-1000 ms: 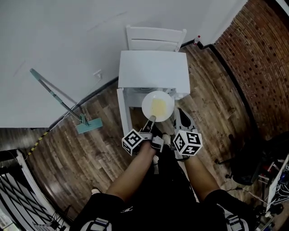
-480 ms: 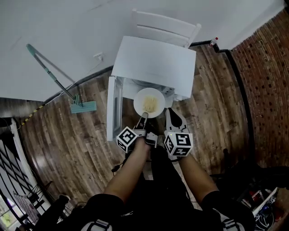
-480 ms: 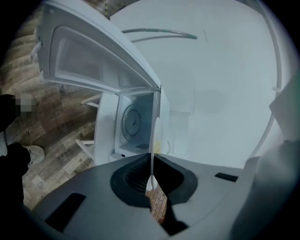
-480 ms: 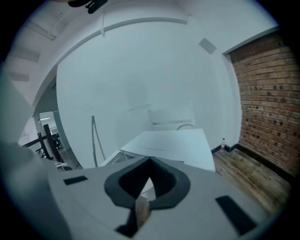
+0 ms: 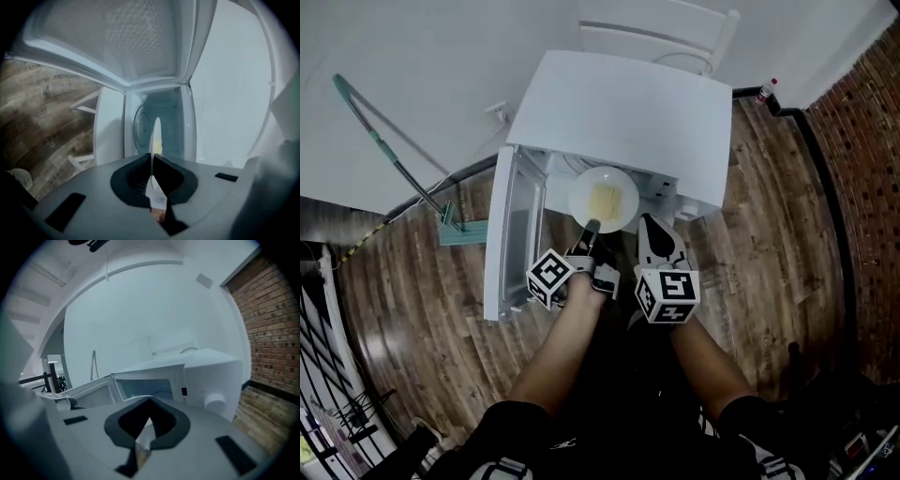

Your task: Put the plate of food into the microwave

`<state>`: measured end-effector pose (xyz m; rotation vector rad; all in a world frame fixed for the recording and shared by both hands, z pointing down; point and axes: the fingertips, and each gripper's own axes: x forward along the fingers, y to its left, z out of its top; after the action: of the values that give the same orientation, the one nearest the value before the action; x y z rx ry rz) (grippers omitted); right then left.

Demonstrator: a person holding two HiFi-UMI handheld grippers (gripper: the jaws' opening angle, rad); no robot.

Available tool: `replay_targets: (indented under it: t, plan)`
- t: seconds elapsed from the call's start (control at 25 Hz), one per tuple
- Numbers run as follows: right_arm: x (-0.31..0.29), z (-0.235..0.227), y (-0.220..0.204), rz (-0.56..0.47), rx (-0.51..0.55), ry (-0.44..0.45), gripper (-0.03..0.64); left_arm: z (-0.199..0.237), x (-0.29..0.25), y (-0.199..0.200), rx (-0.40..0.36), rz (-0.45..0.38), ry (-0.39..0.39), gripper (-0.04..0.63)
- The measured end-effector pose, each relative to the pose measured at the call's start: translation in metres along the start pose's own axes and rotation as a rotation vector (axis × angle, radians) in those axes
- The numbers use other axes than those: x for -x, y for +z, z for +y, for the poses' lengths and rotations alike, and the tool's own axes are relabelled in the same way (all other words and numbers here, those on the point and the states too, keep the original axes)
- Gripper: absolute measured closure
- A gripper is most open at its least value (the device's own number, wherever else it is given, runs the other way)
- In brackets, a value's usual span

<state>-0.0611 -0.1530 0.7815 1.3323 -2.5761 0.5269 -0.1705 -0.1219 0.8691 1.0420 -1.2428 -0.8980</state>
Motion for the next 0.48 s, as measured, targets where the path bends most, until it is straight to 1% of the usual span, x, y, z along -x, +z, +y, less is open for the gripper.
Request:
replay_targets:
  t: [0.08,0.16,0.32,0.4,0.48]
  plan:
    - [-0.019,-0.005,-0.015,-0.061,0.009,0.016,0.609,0.009,-0.020,0.014,-0.039,-0.017,-0.018,0.585]
    - [-0.033,-0.010,-0.027,-0.114,0.002,0.022,0.609,0.014,-0.037,0.027,-0.063,-0.035,-0.055,0.585]
    - [-0.038,-0.015,-0.054,-0.200,-0.006,0.015,0.609,0.023,-0.057,0.038,-0.069,-0.024,-0.128,0.586]
    - [-0.034,-0.018,-0.063,-0.217,-0.011,0.013,0.609,0.019,-0.067,0.039,-0.085,-0.011,-0.156,0.584]
    - [-0.026,-0.017,-0.072,-0.212,-0.021,0.011,0.609,0.016,-0.076,0.041,-0.087,-0.002,-0.156,0.585]
